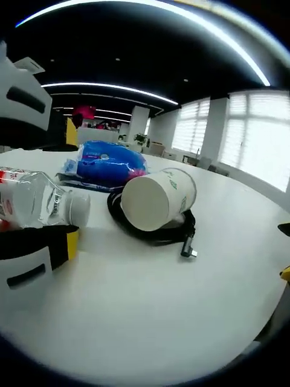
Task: Arrange the tabletop items into an orderly group along one side of the table until the central work area is clear of visible clutter.
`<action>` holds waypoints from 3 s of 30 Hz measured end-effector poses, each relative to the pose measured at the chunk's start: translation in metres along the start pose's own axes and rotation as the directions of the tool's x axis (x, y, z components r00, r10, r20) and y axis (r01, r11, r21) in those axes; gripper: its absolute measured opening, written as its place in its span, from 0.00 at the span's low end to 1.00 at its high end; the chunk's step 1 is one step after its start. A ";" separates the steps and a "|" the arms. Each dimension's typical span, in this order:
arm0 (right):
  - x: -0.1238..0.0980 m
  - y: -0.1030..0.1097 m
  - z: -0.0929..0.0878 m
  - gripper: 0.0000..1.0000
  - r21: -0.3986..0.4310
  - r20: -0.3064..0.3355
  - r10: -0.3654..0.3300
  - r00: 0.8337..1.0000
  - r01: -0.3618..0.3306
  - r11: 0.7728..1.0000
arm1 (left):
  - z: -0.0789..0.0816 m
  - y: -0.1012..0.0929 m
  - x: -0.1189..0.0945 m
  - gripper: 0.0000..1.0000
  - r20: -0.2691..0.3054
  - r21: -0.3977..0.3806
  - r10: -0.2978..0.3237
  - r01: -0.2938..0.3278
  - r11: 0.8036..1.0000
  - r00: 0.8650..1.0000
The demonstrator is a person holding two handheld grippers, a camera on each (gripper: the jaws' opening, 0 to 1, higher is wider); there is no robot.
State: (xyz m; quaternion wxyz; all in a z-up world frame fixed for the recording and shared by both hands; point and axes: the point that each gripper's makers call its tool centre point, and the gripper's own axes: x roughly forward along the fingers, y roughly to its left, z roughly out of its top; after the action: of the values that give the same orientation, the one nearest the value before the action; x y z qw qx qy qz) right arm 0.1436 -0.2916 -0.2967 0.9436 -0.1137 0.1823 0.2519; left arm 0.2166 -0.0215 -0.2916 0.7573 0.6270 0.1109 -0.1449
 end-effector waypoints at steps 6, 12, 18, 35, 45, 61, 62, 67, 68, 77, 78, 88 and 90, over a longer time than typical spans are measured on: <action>-0.001 -0.001 -0.001 0.78 0.003 0.003 -0.005 1.000 0.005 1.000 | -0.001 -0.003 0.001 0.36 -0.008 0.016 -0.018 0.018 1.000 1.000; -0.002 -0.002 -0.003 0.78 0.004 0.001 -0.011 1.000 0.011 1.000 | -0.002 -0.002 0.000 0.33 -0.020 0.031 -0.017 0.018 0.999 1.000; -0.003 -0.002 -0.003 0.78 0.002 0.002 -0.014 1.000 0.014 1.000 | -0.003 0.001 -0.001 0.29 -0.032 0.078 -0.015 0.017 0.997 0.999; -0.001 -0.001 -0.004 0.76 0.000 0.000 -0.015 1.000 0.015 1.000 | 0.001 -0.018 0.004 0.22 -0.026 0.093 0.034 -0.031 0.995 0.999; -0.001 0.000 0.001 0.76 -0.002 0.009 -0.013 1.000 0.013 1.000 | 0.002 -0.018 0.005 0.21 -0.009 0.160 0.077 -0.075 0.984 0.997; -0.004 -0.004 -0.003 0.74 -0.005 0.001 -0.031 1.000 0.031 1.000 | 0.001 -0.012 0.008 0.21 0.032 0.084 0.099 -0.101 0.991 0.995; -0.004 -0.004 -0.003 0.74 -0.002 -0.002 -0.030 1.000 0.030 1.000 | 0.001 -0.012 0.008 0.21 0.038 0.083 0.101 -0.104 0.991 0.994; -0.003 -0.002 -0.001 0.74 -0.008 0.003 -0.023 1.000 0.023 1.000 | 0.001 -0.011 0.008 0.21 0.040 0.055 0.107 -0.109 0.992 0.993; -0.003 -0.002 -0.001 0.74 -0.006 0.005 -0.021 1.000 0.021 1.000 | 0.001 -0.010 0.008 0.21 0.042 0.052 0.107 -0.109 0.993 0.993; -0.003 -0.006 -0.003 0.74 0.003 0.004 -0.029 1.000 0.029 1.000 | 0.001 -0.005 0.002 0.20 0.080 0.028 0.099 -0.101 0.994 0.992; -0.003 -0.005 -0.002 0.74 0.001 0.004 -0.029 1.000 0.029 1.000 | 0.001 -0.005 0.001 0.20 0.084 0.026 0.098 -0.101 0.995 0.992; -0.002 -0.004 -0.001 0.74 -0.004 0.004 -0.028 1.000 0.028 1.000 | 0.007 0.017 -0.015 0.20 0.166 -0.081 0.132 -0.119 0.990 0.977; -0.002 -0.004 0.000 0.74 -0.002 0.007 -0.031 0.999 0.031 1.000 | 0.007 0.024 -0.019 0.20 0.179 -0.112 0.141 -0.122 0.986 0.974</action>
State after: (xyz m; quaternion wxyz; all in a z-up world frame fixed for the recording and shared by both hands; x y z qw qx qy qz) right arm 0.1442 -0.2961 -0.2954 0.9479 -0.1167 0.1767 0.2379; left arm 0.2070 -0.0228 -0.2614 0.8028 0.5778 0.0050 -0.1468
